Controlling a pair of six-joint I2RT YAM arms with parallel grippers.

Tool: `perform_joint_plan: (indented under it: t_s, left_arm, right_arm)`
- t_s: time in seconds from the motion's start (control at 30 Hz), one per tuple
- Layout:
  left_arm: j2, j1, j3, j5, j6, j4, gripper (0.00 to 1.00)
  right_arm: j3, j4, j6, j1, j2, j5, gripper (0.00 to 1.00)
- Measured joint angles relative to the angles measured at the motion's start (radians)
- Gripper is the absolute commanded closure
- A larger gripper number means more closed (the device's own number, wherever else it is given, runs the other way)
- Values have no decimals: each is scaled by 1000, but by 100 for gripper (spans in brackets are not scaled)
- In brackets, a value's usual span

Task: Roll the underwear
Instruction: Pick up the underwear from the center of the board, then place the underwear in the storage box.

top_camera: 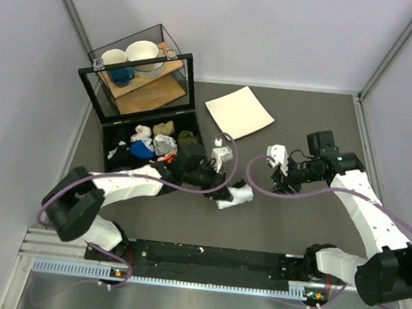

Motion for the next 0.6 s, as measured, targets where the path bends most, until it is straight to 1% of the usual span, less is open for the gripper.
perform_joint_plan:
  t_s: [0.13,0.23,0.3,0.4,0.47,0.6]
  left_arm:
    - [-124,100,35,-50,53,-134,95]
    - [-179,220,112,-130,121,-278,96]
    - [-192,290,163,-197,164,-342,97]
    - [-179,380,233,-294,226,-422,97]
    - [-148,428,277,-331,256,-457,97]
    - [-13,514,389,-377,305,-504,98]
  right_arm:
    - [-14,9,39,-39,-19,-21,46]
    - [-34,12,58,-49,-19,-23,46]
    - [-40,17,66,-50,-19,-25,46]
    - [-47,23,73,-51,-20,-31,46]
    - [-51,25,75,-51,-20,-34,46]
    - [-62,28,76,-51,-20,-38,46]
